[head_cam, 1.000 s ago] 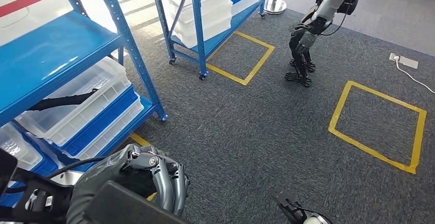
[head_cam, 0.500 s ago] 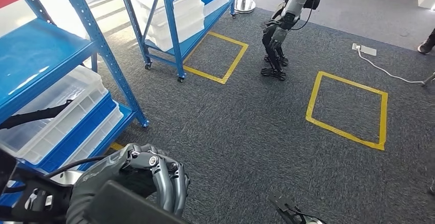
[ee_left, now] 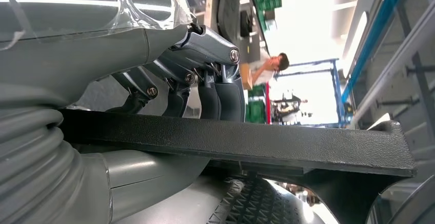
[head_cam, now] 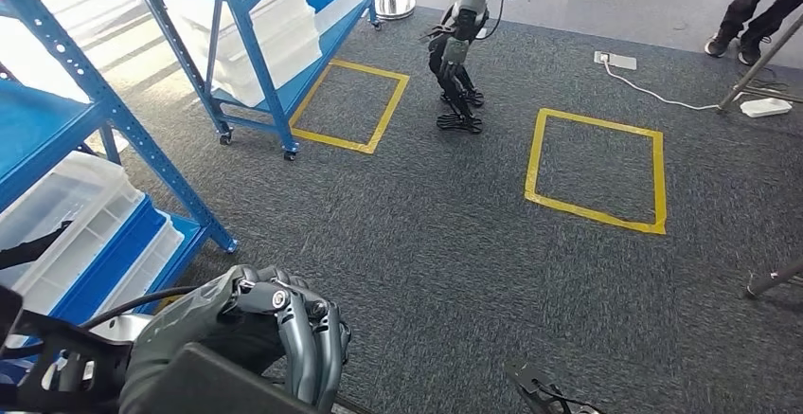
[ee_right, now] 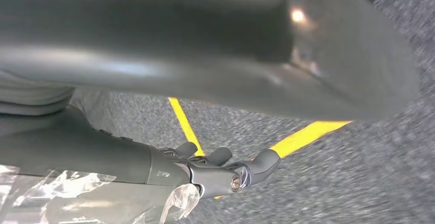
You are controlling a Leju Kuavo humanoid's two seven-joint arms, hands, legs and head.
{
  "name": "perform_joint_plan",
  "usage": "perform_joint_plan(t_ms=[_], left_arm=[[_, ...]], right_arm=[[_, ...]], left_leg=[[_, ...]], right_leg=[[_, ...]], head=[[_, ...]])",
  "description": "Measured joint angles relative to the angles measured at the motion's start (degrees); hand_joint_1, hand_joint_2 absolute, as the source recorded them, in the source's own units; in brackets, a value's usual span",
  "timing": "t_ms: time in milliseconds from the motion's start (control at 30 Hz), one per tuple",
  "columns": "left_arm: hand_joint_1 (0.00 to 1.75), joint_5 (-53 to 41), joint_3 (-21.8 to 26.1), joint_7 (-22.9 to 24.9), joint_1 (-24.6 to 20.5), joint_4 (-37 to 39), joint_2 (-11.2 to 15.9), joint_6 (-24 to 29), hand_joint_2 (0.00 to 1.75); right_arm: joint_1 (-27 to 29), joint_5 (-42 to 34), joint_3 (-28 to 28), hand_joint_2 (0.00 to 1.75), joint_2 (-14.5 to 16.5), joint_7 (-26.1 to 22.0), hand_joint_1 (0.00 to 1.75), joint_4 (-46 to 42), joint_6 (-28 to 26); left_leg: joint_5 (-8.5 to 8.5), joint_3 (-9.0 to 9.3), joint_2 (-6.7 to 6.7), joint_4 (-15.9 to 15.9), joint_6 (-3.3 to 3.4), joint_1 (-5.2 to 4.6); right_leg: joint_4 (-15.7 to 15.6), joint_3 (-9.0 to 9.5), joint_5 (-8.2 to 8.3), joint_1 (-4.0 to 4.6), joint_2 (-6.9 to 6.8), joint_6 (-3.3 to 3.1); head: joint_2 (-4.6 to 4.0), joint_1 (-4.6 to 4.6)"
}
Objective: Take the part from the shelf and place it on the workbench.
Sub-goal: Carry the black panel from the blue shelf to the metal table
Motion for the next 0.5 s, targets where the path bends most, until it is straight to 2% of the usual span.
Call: perform_joint_plan(t_ms=[67,100,133,167,200,233,300,333,400,433,467,500], left_arm=[[1.75,0.01,-0.01,-0.16,0.16,0.03,0.02,-0.05,1.75],[1.75,0.02,-0.01,-0.18,0.26,0.05,0.03,-0.05,1.75],[1.75,0.02,-0.02,-0.19,0.34,0.09,0.03,-0.05,1.75],[1.75,0.03,-0.02,-0.2,0.38,0.12,0.04,-0.05,1.75],[1.75,0.04,-0.02,-0.21,0.39,0.14,0.04,-0.05,1.75],[1.75,0.05,-0.02,-0.23,0.39,0.14,0.04,-0.05,1.75],[1.75,0.13,-0.02,-0.32,0.5,0.14,0.04,-0.03,1.75],[1.75,0.17,-0.03,-0.39,0.62,0.14,0.03,-0.02,1.75],[1.75,0.26,-0.04,-0.54,0.87,0.14,0.0,0.03,1.75],[1.75,0.28,-0.05,-0.62,0.96,0.14,-0.04,0.04,1.75],[1.75,0.33,-0.07,-0.7,1.03,0.14,-0.1,0.04,1.75],[1.75,0.42,-0.09,-0.78,1.16,0.14,-0.16,0.06,1.75]], right_arm=[[0.03,-0.04,-0.22,0.0,-0.1,-0.04,0.0,0.01,-0.05],[0.08,-0.05,-0.39,0.0,-0.14,-0.04,0.0,0.01,-0.07],[0.18,-0.07,-0.57,0.0,-0.2,-0.04,0.0,0.02,-0.09],[0.3,-0.08,-0.72,0.0,-0.28,-0.04,0.0,0.02,-0.11],[0.42,-0.11,-0.82,0.0,-0.36,-0.03,0.0,0.02,-0.13],[0.51,-0.19,-0.88,0.0,-0.42,-0.03,0.0,0.02,-0.16],[0.55,-0.33,-0.95,0.0,-0.51,-0.03,0.0,0.02,-0.29],[0.63,-0.38,-1.0,0.0,-0.6,-0.03,0.0,0.02,-0.37],[0.91,-0.34,-1.14,0.0,-0.86,0.06,0.0,0.04,-0.53],[1.07,-0.26,-1.21,0.0,-1.03,0.16,0.0,0.06,-0.62],[1.12,-0.16,-1.25,0.0,-1.16,0.26,0.0,0.08,-0.68],[1.08,-0.04,-1.27,0.0,-1.32,0.42,0.0,0.1,-0.76]], left_leg=[[-3.93,-3.75,-1.82,8.42,-0.07,0.05],[-5.05,-5.4,-2.14,11.88,-0.04,0.04],[-5.13,-6.15,-2.3,13.42,0.07,0.04],[-4.09,-5.73,-2.44,12.46,0.27,0.03],[-2.21,-4.21,-2.78,9.23,0.54,0.01],[-0.05,-2.12,-3.71,4.76,0.9,0.0],[2.65,1.08,-5.73,-2.45,1.35,-0.01],[3.01,1.64,-6.33,-3.96,1.42,-0.09],[3.19,1.74,-5.8,-4.54,1.57,-0.2],[3.43,1.88,-5.34,-4.79,1.82,-0.2],[3.69,2.02,-4.83,-5.07,2.13,-0.14],[3.92,2.15,-4.22,-5.32,2.41,-0.07]], right_leg=[[0.02,-0.24,0.17,0.08,1.07,-0.44],[0.02,-0.34,0.25,0.15,1.69,-0.57],[0.03,-0.41,0.31,0.21,2.33,-0.64],[0.04,-0.41,0.37,0.25,3.0,-0.66],[0.05,-0.39,0.43,0.27,3.68,-0.62],[0.04,-0.39,0.5,0.24,4.33,-0.54],[0.13,-0.67,0.74,0.28,5.51,-0.15],[0.13,-0.9,0.88,0.25,6.01,0.12],[0.01,-1.23,1.2,0.01,6.93,0.83],[0.23,-1.43,1.04,-0.04,6.73,1.11],[1.25,-1.94,0.3,-0.05,5.89,1.37],[3.59,-3.0,-1.13,0.01,4.68,1.57]], head=[[0.0,-0.07],[0.0,-0.1],[0.0,-0.1],[0.0,-0.11],[0.0,-0.11],[0.0,-0.11],[0.0,-0.1],[0.0,-0.1],[0.0,-0.09],[0.0,-0.06],[0.0,0.01],[0.0,0.11]])
